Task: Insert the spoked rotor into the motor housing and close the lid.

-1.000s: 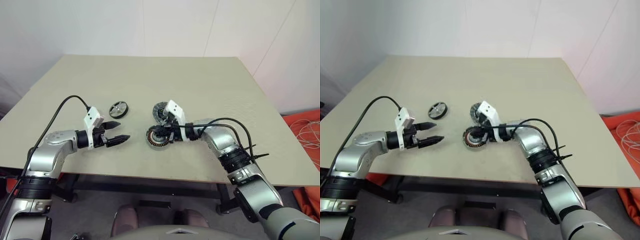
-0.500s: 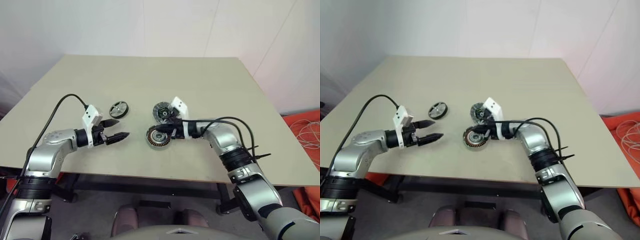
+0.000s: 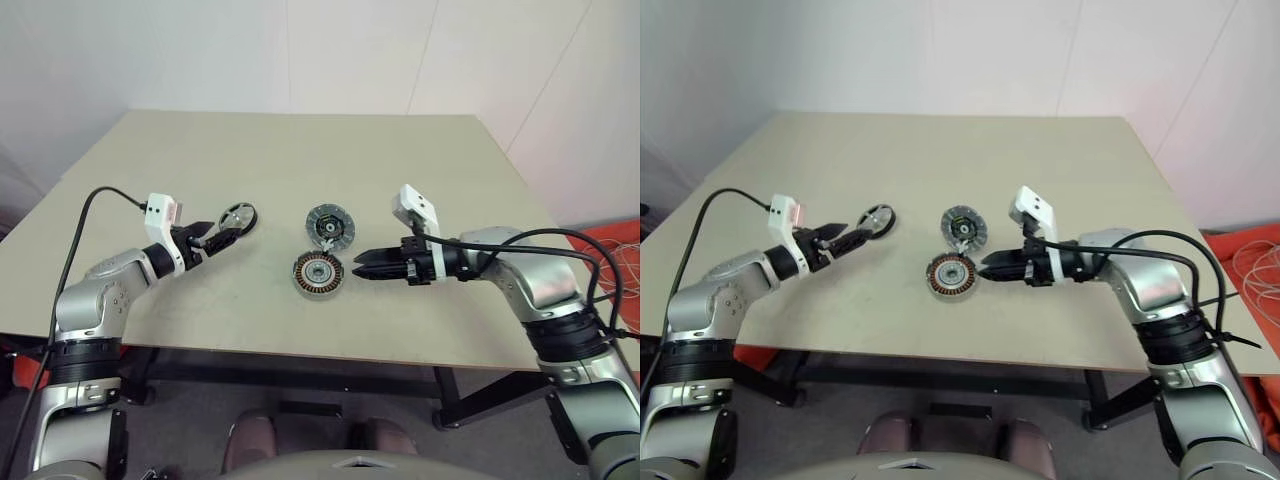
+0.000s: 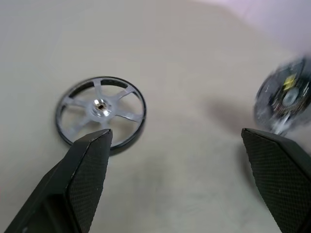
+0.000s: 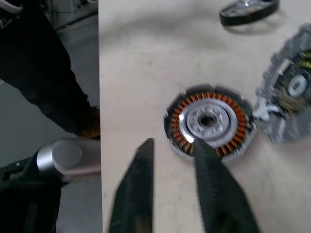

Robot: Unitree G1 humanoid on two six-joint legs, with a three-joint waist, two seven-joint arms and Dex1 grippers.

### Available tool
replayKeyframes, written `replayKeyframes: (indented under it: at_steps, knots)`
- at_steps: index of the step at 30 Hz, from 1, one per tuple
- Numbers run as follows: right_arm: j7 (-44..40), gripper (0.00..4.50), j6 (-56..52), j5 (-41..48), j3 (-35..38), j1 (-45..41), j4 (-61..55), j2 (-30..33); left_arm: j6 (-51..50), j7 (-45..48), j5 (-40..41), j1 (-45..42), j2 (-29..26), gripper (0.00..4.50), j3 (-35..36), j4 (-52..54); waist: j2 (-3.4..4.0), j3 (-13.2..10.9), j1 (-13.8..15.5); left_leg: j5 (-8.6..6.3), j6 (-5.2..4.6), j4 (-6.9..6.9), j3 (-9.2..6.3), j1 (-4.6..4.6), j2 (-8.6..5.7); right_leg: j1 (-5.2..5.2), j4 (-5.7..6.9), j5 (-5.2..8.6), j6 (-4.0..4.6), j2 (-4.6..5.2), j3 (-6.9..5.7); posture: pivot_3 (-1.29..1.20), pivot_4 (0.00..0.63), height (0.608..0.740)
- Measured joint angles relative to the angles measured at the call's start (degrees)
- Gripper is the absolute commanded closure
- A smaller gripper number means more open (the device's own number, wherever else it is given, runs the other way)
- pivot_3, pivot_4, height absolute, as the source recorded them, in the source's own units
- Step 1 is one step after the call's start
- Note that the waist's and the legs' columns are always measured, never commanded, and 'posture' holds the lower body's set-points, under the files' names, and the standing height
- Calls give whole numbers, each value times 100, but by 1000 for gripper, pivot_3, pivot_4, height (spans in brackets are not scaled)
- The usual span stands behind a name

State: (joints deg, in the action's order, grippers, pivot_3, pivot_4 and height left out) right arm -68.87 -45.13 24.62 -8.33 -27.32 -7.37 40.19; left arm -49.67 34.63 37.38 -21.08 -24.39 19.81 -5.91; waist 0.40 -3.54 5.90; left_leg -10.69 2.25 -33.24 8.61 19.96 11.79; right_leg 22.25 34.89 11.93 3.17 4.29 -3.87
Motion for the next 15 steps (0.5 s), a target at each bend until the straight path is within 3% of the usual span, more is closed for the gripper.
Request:
replayKeyframes:
  at_steps: [7, 15]
  knots:
    - [-153, 29, -18, 228, 240, 254, -143, 516, -1463, -2279, 1367, -121, 1433, 0, 1583, -180, -8, -3, 14, -2, -4, -12, 0, 11, -5, -6, -3, 21, -36, -5, -10, 0, 0, 740]
    - [-206, 7, 438, 7, 144, 266, -162, 670, -1221, -4020, 2555, -631, 2369, 0, 2587, -442, -19, -2, 106, -3, -8, -18, -5, 10, -5, -9, -15, 23, -42, -6, -24, 0, 0, 740]
